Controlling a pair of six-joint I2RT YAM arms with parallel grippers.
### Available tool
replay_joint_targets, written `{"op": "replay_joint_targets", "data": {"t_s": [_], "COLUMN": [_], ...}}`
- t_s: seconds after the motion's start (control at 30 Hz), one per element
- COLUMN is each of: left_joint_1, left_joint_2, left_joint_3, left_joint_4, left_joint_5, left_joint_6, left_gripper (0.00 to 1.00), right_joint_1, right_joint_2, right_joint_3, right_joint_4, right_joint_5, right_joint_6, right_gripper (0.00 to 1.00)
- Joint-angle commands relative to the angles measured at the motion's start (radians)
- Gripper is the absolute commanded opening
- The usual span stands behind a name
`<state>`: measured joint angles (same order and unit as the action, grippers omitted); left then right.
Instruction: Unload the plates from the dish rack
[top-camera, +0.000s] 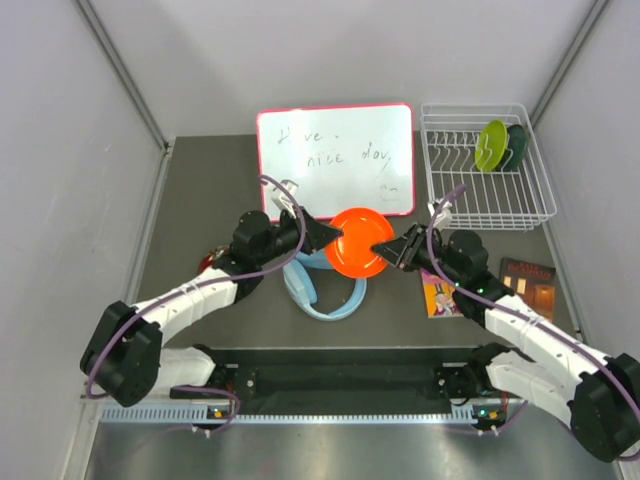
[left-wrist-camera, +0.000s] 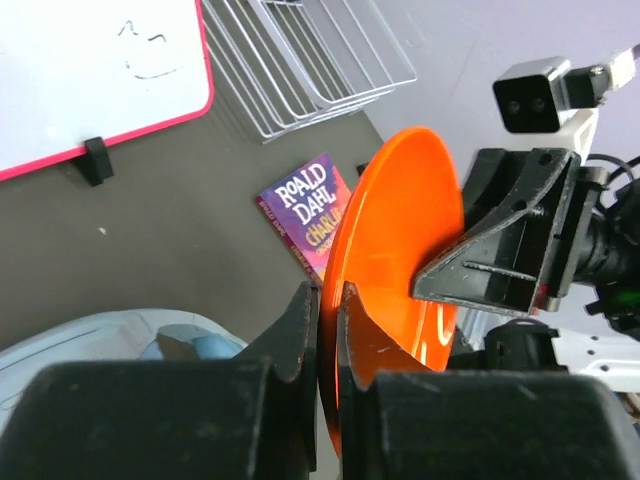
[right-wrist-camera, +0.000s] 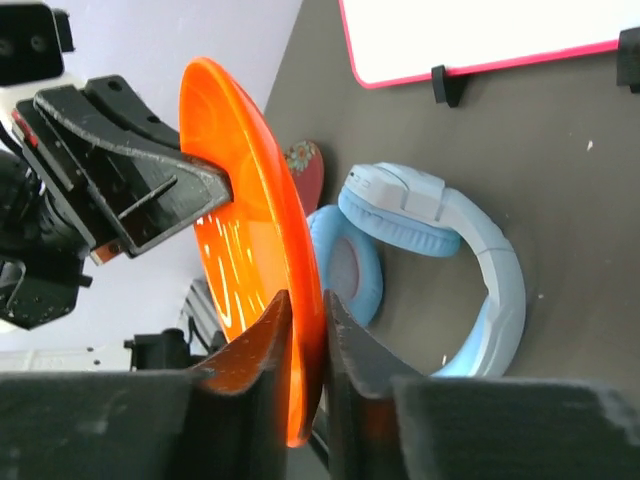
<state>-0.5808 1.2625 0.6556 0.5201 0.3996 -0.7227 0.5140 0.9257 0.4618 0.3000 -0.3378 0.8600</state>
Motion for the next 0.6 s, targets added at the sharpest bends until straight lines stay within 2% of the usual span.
{"op": "replay_joint_targets", "data": {"t_s": [0.0, 0.03, 0.07, 0.13, 0.2, 0.3, 0.37, 0.5, 0.57], "left_joint_1": [-0.004, -0.004, -0.004, 0.001, 0.021, 0.105, 0.168, 0.364, 0.416], "left_joint_2": [-0.047, -0.064, -0.084, -0.161, -0.236, -0.313, -0.366, -0.451, -0.477], "left_joint_3": [0.035, 0.033, 0.032, 0.041, 0.073, 0.102, 0.098, 0.021, -0.008], "left_joint_4": [-0.081, -0.107, -0.147, -0.216, -0.351, -0.495, -0.561, -0.673, -0.695], "left_joint_5": [-0.151, -0.177, -0.261, -0.364, -0.538, -0.652, -0.668, -0.711, -0.705], "left_joint_6": [0.087, 0.097, 0.111, 0.153, 0.196, 0.217, 0.198, 0.154, 0.143], "left_gripper": [0.0, 0.0, 0.0, 0.0, 0.0, 0.0, 0.0, 0.0, 0.0], "right_joint_1": [0.023, 0.021, 0.021, 0.02, 0.018, 0.009, 0.008, -0.011, -0.012], "right_joint_2": [-0.027, -0.04, -0.051, -0.085, -0.108, -0.157, -0.185, -0.199, -0.202], "right_joint_3": [0.04, 0.044, 0.049, 0.067, 0.087, 0.098, 0.11, 0.152, 0.173], "right_joint_4": [0.076, 0.058, 0.03, -0.066, -0.166, -0.249, -0.281, -0.358, -0.387], "right_joint_5": [-0.032, -0.024, 0.009, 0.052, 0.117, 0.184, 0.223, 0.238, 0.241], "right_joint_6": [-0.025, -0.035, -0.058, -0.087, -0.136, -0.18, -0.206, -0.249, -0.269], "right_gripper": [0.43, 0.45, 0.47, 0.57, 0.57, 0.59, 0.59, 0.6, 0.6]}}
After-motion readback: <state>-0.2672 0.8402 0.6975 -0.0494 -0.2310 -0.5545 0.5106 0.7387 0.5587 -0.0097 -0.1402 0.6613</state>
